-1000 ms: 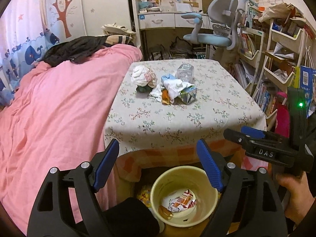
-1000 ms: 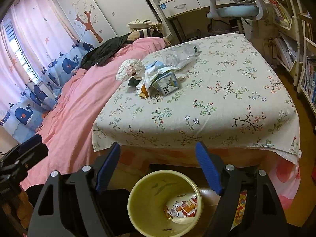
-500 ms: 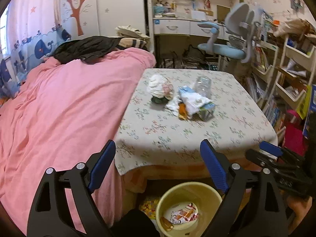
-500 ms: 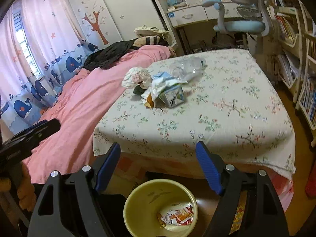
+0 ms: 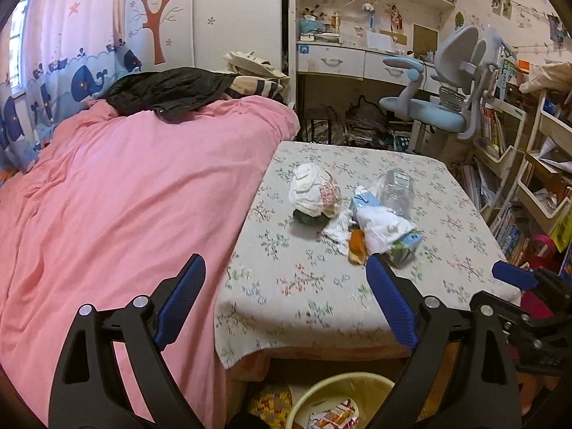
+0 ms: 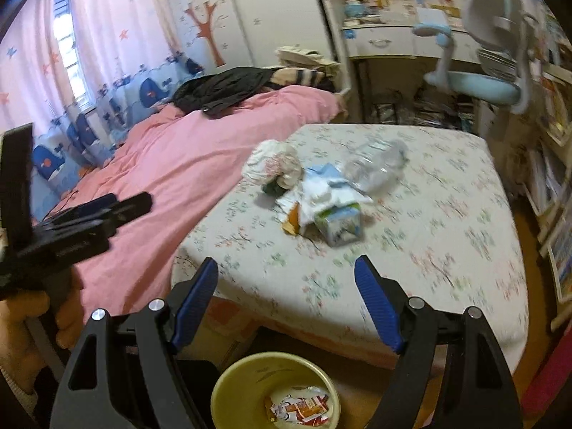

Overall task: Collect trash
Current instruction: 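Move both grippers back to the trash pile on the table, then grasp a white tissue with the left gripper while the right grasps another orange scrap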

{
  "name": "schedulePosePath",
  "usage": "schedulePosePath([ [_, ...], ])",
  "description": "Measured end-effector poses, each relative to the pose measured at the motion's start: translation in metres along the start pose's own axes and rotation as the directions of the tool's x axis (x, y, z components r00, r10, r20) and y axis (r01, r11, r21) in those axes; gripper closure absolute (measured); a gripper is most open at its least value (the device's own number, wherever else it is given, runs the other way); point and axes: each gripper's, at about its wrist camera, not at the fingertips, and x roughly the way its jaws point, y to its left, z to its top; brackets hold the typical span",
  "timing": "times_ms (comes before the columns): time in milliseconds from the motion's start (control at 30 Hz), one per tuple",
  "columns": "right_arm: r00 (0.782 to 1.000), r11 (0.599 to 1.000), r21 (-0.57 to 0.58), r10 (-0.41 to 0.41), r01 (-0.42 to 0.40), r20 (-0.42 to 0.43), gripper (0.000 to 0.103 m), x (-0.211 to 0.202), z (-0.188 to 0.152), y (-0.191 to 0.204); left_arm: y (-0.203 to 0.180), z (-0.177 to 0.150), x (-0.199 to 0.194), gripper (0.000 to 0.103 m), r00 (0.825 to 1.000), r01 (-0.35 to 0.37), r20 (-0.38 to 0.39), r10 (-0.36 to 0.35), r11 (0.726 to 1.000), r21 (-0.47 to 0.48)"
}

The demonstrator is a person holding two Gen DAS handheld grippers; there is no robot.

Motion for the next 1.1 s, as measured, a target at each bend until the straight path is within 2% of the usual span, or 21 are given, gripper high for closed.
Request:
schedulePosePath([
  [133,0.991,0.992,0.0,0.122,-0.122,-0.048,0.029,0.026,0.006,0.008,0.005,0.014,0.022,0.015,1.0,-0.012,-0.002,0.012,0.999,-0.037],
  [200,0.984,0.988,0.004,0.157,-0.157,-0.085,0.035,0.044,0.006,0.015,0.01,0.021,0.033,0.015,1.0,-0.023,-0.003,0.023,0.998,-0.063],
  [333,0.974,0.982,0.035,0.189,-0.186,-0.122,0.038,0.075,0.014,0.02,0.018,0.033,0.053,0.015,0.999,-0.034,-0.01,0.034,0.994,-0.108],
  [567,0.975,0.984,0.034,0.178,-0.175,-0.136,0.039,0.114,0.03,0.02,0.022,0.048,0.077,0.015,0.999,-0.041,-0.013,0.04,0.99,-0.136],
  [733,0.969,0.983,0.076,0.179,-0.168,-0.171,0.04,0.144,0.032,0.009,0.024,0.054,0.089,0.015,0.999,-0.046,-0.023,0.043,0.986,-0.158],
  [967,0.983,0.994,0.111,0.04,-0.02,-0.181,0.042,0.151,0.038,-0.02,0.018,0.061,0.112,0.015,0.998,-0.044,-0.041,0.039,0.989,-0.143],
  [1100,0.98,0.995,0.093,0.05,-0.032,-0.193,0.047,0.153,0.039,-0.018,0.012,0.066,0.13,0.015,0.998,-0.042,-0.059,0.034,0.991,-0.13],
])
